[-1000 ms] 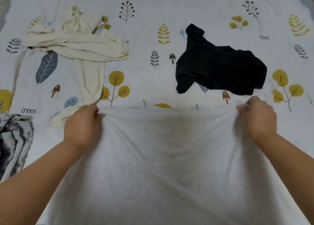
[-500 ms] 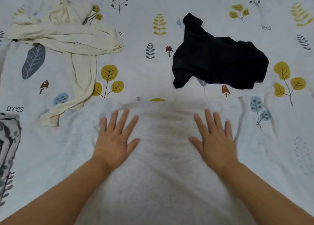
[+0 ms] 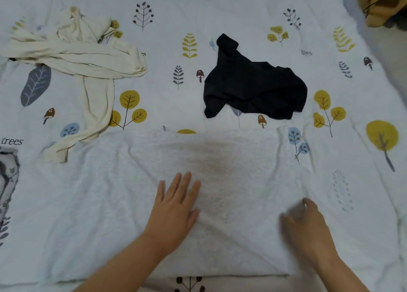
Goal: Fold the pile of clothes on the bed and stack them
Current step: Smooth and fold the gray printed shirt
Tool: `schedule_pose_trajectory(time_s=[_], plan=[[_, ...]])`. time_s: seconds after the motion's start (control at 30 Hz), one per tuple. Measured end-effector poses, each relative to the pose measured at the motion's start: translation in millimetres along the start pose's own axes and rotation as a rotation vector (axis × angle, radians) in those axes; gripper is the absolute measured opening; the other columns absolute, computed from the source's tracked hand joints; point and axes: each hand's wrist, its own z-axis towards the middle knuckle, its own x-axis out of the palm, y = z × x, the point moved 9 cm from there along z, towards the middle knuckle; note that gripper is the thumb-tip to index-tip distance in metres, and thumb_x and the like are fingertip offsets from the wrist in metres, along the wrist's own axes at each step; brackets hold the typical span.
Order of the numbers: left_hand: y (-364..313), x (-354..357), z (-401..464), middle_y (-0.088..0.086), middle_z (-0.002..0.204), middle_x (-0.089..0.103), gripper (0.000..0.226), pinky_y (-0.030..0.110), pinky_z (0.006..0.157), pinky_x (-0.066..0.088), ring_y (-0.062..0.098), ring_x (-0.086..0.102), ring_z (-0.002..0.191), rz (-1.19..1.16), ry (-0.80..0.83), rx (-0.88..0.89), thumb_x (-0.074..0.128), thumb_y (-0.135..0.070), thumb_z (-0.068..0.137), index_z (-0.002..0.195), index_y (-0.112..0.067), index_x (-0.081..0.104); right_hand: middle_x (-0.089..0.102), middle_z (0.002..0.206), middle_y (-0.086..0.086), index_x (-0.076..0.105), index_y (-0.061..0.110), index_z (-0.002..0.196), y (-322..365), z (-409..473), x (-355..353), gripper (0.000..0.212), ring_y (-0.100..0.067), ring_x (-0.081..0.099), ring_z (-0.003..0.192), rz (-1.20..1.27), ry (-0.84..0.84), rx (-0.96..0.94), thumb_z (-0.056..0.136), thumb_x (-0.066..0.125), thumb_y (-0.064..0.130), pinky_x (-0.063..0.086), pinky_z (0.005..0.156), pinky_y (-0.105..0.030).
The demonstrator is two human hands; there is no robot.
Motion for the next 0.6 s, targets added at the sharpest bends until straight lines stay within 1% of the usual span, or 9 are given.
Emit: schedule_pose_trajectory(time_s=[0.07, 0.1, 0.17, 0.23, 0.3, 0.37, 0.43, 0.5, 0.6], plan=[[-6, 11, 1, 0.011, 0.157, 0.005, 0.057, 0.053, 0.113, 0.007, 0.033, 0.011, 0.144, -0.01, 0.068, -0.032, 0.026, -0.043, 0.096, 0.149, -0.022, 0.018, 0.051, 0.132, -0.02, 0.037, 0.004, 0.137, -18, -1, 7, 0.065, -0.036, 0.049, 0.119, 0.069, 0.097, 0.076, 0.083, 0.067, 0.025, 0.037, 0.096, -0.035], [-4, 17, 3, 0.007, 0.157, -0.011, 0.058, 0.049, 0.115, -0.003, 0.029, -0.005, 0.145, -0.025, 0.102, -0.062, 0.023, -0.044, 0.098, 0.15, -0.025, 0.004, 0.055, 0.127, -0.018, 0.043, 0.003, 0.132, -23, 0, 8, 0.061, -0.035, 0.052, 0.115, 0.159, 0.14, 0.106, 0.081, 0.07, 0.022, 0.04, 0.097, -0.036], [-1, 20, 5, 0.002, 0.157, -0.016, 0.057, 0.046, 0.116, -0.004, 0.023, -0.012, 0.145, -0.059, 0.125, -0.094, 0.022, -0.041, 0.099, 0.149, -0.028, -0.001, 0.064, 0.112, -0.016, 0.057, 0.002, 0.115, -23, -3, 12, 0.04, -0.033, 0.06, 0.102, 0.375, 0.266, 0.159, 0.078, 0.072, 0.01, 0.047, 0.093, -0.043], [0, 12, 7, 0.001, 0.158, -0.008, 0.055, 0.044, 0.116, 0.002, 0.021, -0.005, 0.146, -0.161, 0.126, -0.106, 0.028, -0.037, 0.099, 0.149, -0.027, 0.007, 0.069, 0.098, -0.018, 0.063, 0.001, 0.101, -13, -13, 16, 0.025, -0.033, 0.065, 0.093, 0.512, 0.417, 0.181, 0.077, 0.068, -0.001, 0.052, 0.086, -0.044], [3, -1, 7, 0.002, 0.159, 0.003, 0.054, 0.037, 0.117, 0.01, 0.019, 0.006, 0.145, -0.313, 0.113, -0.117, 0.035, -0.032, 0.099, 0.149, -0.026, 0.016, 0.071, 0.091, -0.018, 0.066, 0.002, 0.095, 8, -27, 16, 0.021, -0.032, 0.067, 0.087, 0.505, 0.514, 0.109, 0.076, 0.064, -0.007, 0.054, 0.078, -0.039], [10, -15, 5, 0.003, 0.156, 0.018, 0.049, 0.025, 0.113, 0.018, 0.016, 0.022, 0.142, -0.484, 0.07, -0.15, 0.041, -0.027, 0.098, 0.145, -0.024, 0.028, 0.072, 0.078, -0.009, 0.066, 0.006, 0.084, 37, -42, 13, 0.019, -0.021, 0.068, 0.075, 0.434, 0.492, -0.032, 0.074, 0.06, -0.008, 0.053, 0.064, -0.027], [20, -29, -1, 0.0, 0.148, 0.037, 0.041, 0.017, 0.104, 0.024, 0.013, 0.036, 0.133, -0.688, 0.041, -0.222, 0.044, -0.025, 0.097, 0.138, -0.023, 0.042, 0.065, 0.064, 0.0, 0.063, 0.01, 0.073, 70, -59, 11, 0.016, -0.012, 0.06, 0.06, 0.318, 0.391, -0.185, 0.072, 0.057, -0.005, 0.045, 0.053, -0.018], [30, -40, -7, -0.004, 0.134, 0.052, 0.032, 0.015, 0.094, 0.033, 0.008, 0.05, 0.117, -0.947, 0.021, -0.296, 0.047, -0.024, 0.097, 0.128, -0.024, 0.054, 0.061, 0.071, 0.003, 0.057, 0.014, 0.076, 100, -80, 24, 0.011, -0.014, 0.056, 0.066, 0.121, 0.337, -0.31, 0.073, 0.056, 0.004, 0.04, 0.054, -0.021], [40, -47, -18, -0.006, 0.116, 0.064, 0.024, 0.023, 0.086, 0.046, 0.01, 0.062, 0.099, -1.334, 0.031, -0.395, 0.044, -0.027, 0.097, 0.114, -0.026, 0.06, 0.058, 0.087, 0.002, 0.05, 0.023, 0.088, 140, -116, 60, 0.014, -0.018, 0.055, 0.08, -0.172, 0.259, -0.532, 0.08, 0.049, 0.011, 0.039, 0.062, -0.024]])
